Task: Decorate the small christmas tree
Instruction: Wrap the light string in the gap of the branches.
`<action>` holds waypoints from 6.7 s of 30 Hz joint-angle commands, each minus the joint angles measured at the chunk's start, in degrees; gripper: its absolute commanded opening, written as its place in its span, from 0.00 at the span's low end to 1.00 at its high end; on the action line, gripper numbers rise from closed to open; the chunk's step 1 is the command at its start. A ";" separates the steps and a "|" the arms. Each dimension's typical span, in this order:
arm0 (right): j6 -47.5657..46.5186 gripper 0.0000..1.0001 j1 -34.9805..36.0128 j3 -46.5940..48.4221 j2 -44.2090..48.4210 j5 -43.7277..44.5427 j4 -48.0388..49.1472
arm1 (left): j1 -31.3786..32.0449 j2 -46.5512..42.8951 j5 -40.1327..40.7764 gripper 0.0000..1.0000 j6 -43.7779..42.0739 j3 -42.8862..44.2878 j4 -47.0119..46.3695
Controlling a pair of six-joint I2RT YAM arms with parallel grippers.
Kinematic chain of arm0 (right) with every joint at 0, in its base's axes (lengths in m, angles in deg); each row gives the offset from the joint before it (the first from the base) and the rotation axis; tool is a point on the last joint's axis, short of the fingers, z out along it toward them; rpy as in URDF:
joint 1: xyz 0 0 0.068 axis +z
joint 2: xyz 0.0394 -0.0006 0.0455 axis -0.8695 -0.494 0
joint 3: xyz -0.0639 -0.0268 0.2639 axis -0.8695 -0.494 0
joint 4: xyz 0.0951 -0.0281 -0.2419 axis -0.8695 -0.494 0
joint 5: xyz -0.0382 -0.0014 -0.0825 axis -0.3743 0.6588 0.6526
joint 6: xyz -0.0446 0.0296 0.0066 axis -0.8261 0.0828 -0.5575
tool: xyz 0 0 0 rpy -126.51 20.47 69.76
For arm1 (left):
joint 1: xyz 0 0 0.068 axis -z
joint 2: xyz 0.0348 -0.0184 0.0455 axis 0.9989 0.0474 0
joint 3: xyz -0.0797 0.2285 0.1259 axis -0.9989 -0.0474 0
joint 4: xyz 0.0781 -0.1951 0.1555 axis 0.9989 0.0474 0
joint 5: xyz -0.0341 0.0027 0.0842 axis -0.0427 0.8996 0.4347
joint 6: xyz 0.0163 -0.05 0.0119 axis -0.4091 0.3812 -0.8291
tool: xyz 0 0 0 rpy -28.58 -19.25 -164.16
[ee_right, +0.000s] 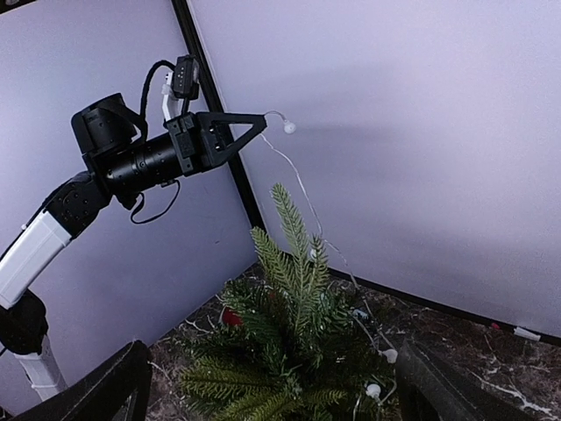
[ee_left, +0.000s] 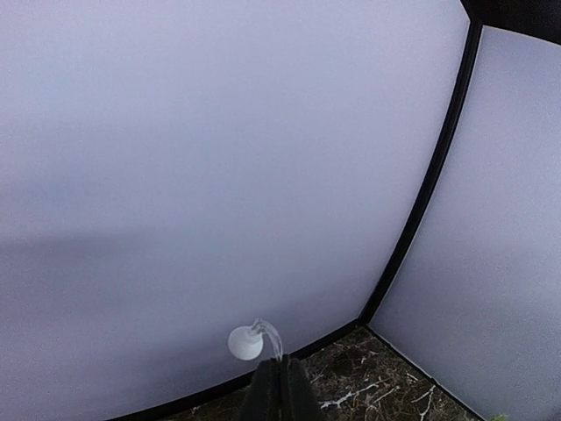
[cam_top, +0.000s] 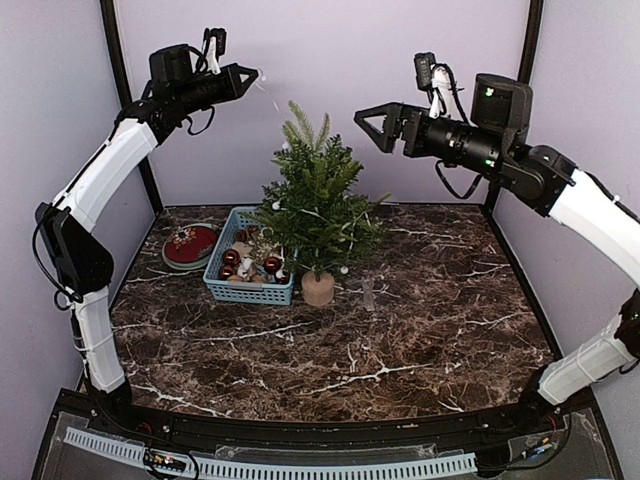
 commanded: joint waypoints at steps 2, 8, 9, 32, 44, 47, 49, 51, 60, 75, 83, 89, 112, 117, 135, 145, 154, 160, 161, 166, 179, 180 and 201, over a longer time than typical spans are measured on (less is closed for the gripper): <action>1.90 0.98 0.49 -3.20 4.48 3.19 1.04 | -1.65 -8.36 5.26 0.00 -2.30 -1.26 0.62; 2.66 0.98 0.48 -7.25 8.24 4.89 0.68 | -2.60 -12.84 2.59 0.00 -1.89 -1.13 0.23; 2.80 0.98 0.51 -7.86 8.72 5.29 0.47 | -2.62 -13.17 1.76 0.00 -1.58 -1.12 -0.07; 5.37 0.99 2.43 -13.27 10.27 3.74 0.04 | -2.63 -28.70 0.63 0.00 -2.86 -25.86 -3.43; 1.39 0.97 9.08 -3.93 4.48 1.59 -2.74 | -2.38 -37.75 -27.96 0.00 -3.86 -44.40 -13.61; 0.04 0.93 10.04 -1.90 2.18 -4.52 -1.77 | -1.21 -37.10 -32.31 0.00 -3.83 -44.66 -12.29; -1.05 0.89 10.37 -0.16 0.16 -8.23 -1.41 | 0.93 -36.08 -34.19 0.00 -5.29 -43.70 -9.96; -2.14 0.83 10.82 2.02 -1.45 -10.65 -1.28 | 4.15 -34.77 -34.86 0.00 -7.59 -41.67 -4.90; -7.34 0.66 10.88 4.76 -3.73 -12.76 -1.13 | 12.31 -30.69 -37.22 0.00 -10.63 -35.69 0.25; -13.96 0.50 8.78 15.28 -10.48 -15.20 -9.34 | 14.31 -27.42 -39.71 0.00 -11.44 -31.14 4.47; -15.63 0.29 8.82 18.66 -12.91 -15.59 -12.32 | 14.47 -26.43 -40.43 0.00 -11.54 -30.30 5.40; -15.77 0.17 8.78 18.94 -13.03 -15.52 -12.24 | 14.51 -25.99 -40.40 0.00 -11.57 -29.80 5.54; -5.57 0.00 10.00 22.92 -11.73 -8.45 -5.32 | 14.33 -36.48 -12.45 0.67 -4.37 -46.86 -9.06; -3.20 0.00 10.01 24.37 -12.86 0.42 -6.03 | 14.28 -38.82 -7.44 0.69 -1.75 -52.44 -7.28; -1.28 0.00 10.01 17.54 -8.29 18.91 -13.25 | 14.32 -42.21 -6.62 0.82 4.62 -64.91 -10.96; 2.97 0.00 10.01 10.76 -5.06 24.58 -14.17 | 14.34 -40.35 -8.01 0.81 4.53 -64.92 -11.62; 3.91 0.00 9.92 8.18 -4.70 27.15 -15.96 | 14.32 -39.52 -9.21 0.76 5.26 -65.39 -12.28; 3.88 0.00 9.72 8.24 -5.88 27.56 -16.57 | 14.33 -39.88 -8.58 0.74 5.85 -66.05 -12.69; 3.82 0.00 9.67 8.67 -6.14 27.34 -16.57 | 14.34 -40.00 -8.57 0.74 5.90 -66.24 -12.79; 3.31 0.00 9.22 11.34 -8.43 25.73 -16.97 | 14.33 -40.43 -8.27 0.70 6.36 -67.07 -13.31; 4.16 0.00 8.16 19.11 -16.14 24.86 -20.48 | 14.34 -41.15 -7.36 0.65 6.47 -67.57 -12.68; 4.48 0.00 8.23 18.41 -15.89 24.92 -20.44 | 14.34 -41.35 -7.27 0.64 6.42 -67.70 -12.57; 8.30 0.00 8.03 4.49 -9.29 22.66 -15.46 | 14.31 -42.06 -6.38 0.60 6.47 -68.99 -12.91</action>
